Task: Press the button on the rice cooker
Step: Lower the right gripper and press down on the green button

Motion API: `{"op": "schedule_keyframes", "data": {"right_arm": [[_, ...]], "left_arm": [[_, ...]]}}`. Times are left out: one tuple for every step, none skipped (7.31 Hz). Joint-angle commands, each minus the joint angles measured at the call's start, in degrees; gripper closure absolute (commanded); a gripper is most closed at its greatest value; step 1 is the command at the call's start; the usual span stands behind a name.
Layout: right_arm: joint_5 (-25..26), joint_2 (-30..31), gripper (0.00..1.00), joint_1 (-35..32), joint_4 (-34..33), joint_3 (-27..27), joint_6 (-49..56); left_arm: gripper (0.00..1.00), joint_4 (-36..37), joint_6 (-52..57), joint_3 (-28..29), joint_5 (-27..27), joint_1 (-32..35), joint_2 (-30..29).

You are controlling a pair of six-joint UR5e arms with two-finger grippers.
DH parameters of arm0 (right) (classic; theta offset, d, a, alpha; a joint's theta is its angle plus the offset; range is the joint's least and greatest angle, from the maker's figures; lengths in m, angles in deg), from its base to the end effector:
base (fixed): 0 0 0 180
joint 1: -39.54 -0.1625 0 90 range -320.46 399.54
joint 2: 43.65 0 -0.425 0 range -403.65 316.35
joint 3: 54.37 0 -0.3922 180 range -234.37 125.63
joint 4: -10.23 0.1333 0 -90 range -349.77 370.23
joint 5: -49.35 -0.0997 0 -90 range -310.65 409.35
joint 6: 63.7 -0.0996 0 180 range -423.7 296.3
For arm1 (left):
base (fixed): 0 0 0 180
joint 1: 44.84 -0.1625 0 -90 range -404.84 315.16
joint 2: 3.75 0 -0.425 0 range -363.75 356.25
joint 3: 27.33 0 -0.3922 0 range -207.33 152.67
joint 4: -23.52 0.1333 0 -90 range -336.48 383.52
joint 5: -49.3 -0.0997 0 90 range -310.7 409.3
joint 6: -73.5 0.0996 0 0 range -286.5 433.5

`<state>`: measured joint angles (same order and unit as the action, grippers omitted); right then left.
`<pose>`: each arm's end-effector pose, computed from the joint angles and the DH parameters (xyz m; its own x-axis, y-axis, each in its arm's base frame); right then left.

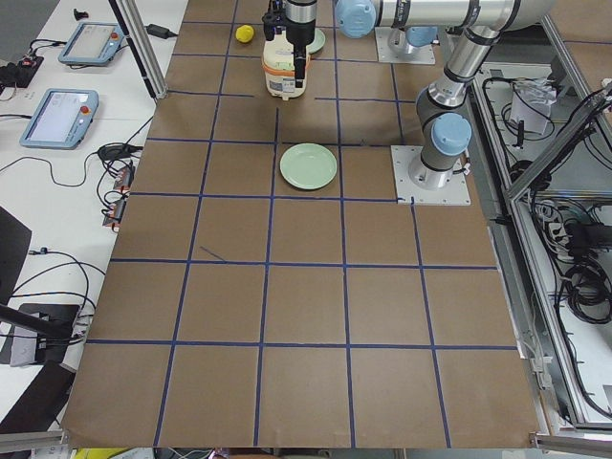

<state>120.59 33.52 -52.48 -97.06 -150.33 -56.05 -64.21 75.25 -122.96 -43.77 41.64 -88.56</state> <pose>0.1851 -0.5567 0.3537 -0.9335 -0.1577 -0.3221 -0.1609 0.9868 -0.0169 -0.0997 -0.4636 0.4865 -0.9980 -0.0325 -0.0545 -0.0309 0.9991 -0.0303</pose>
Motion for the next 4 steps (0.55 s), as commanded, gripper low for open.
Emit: {"op": "schedule_keyframes", "data": {"right_arm": [[0.12,0.70,0.91,-0.09,0.24,0.33,0.00],[-0.05,1.05,0.91,-0.09,1.02,0.68,0.00],[0.03,2.19,0.91,-0.09,1.73,0.60,0.00],[0.03,2.98,0.91,-0.09,2.69,0.08,0.17]], "left_arm": [[0.00,0.02,0.00,0.00,0.00,0.00,0.00],[0.00,0.02,0.00,0.00,0.00,0.00,0.09],[0.00,0.02,0.00,0.00,0.00,0.00,0.00],[0.00,0.02,0.00,0.00,0.00,0.00,0.00]]}}
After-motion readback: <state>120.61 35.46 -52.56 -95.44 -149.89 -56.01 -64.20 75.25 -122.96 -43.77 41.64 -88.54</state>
